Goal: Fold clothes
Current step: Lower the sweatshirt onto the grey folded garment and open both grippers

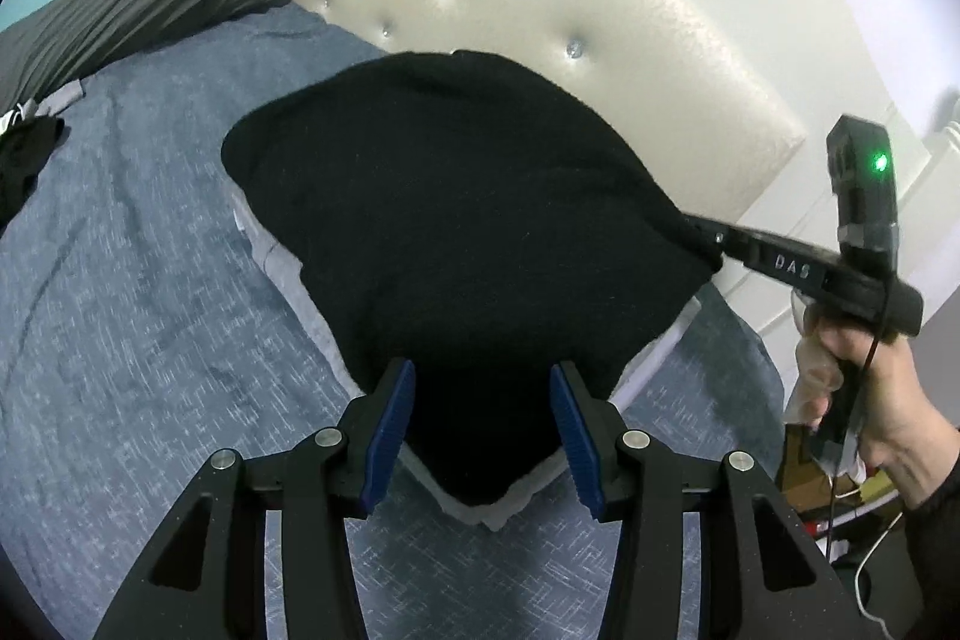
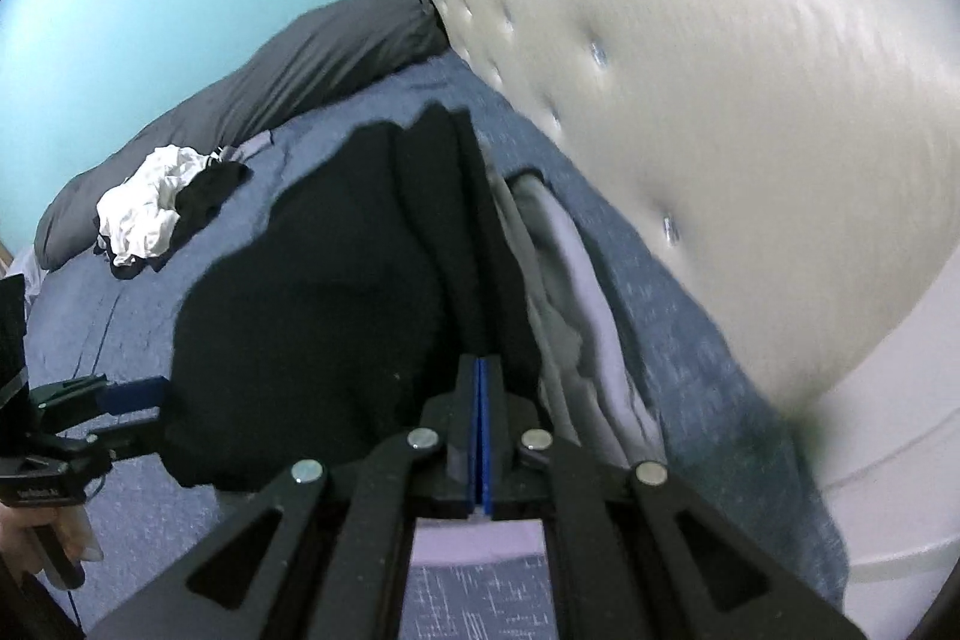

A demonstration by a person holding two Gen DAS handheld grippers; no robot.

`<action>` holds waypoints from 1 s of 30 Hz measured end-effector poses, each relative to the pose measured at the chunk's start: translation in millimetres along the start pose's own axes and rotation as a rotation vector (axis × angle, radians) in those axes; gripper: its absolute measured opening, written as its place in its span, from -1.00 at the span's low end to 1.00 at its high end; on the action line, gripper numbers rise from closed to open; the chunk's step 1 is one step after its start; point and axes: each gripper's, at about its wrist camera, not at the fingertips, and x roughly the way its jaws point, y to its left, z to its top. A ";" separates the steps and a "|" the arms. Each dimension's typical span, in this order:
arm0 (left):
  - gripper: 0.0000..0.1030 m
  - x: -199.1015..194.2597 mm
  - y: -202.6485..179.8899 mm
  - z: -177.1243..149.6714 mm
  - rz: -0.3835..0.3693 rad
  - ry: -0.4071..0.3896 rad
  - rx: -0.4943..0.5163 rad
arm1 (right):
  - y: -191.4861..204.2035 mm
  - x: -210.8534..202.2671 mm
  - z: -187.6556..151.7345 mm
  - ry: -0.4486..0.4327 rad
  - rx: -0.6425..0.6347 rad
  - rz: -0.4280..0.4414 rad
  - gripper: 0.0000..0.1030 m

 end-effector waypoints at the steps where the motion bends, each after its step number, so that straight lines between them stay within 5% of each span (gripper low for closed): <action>1: -0.01 0.6 -1.0 -0.8 0.001 0.001 0.003 | 0.6 -4.4 1.2 -0.015 0.005 0.002 -1.00; 8: -0.02 -1.4 -3.7 0.5 0.010 0.006 0.004 | 7.2 -34.6 9.8 -0.118 0.029 0.021 -1.00; 13: -0.01 0.8 -2.4 -1.5 0.010 0.005 0.005 | 28.8 -17.2 8.1 -0.047 -0.055 0.034 -1.00; 17: -0.01 0.5 -1.4 -1.9 -0.003 0.011 0.008 | 10.4 6.2 -7.9 0.000 0.015 -0.005 -1.00; 30: -0.01 3.9 5.6 -6.4 -0.011 0.014 -0.007 | 17.2 -9.5 -0.8 -0.085 0.005 -0.038 -1.00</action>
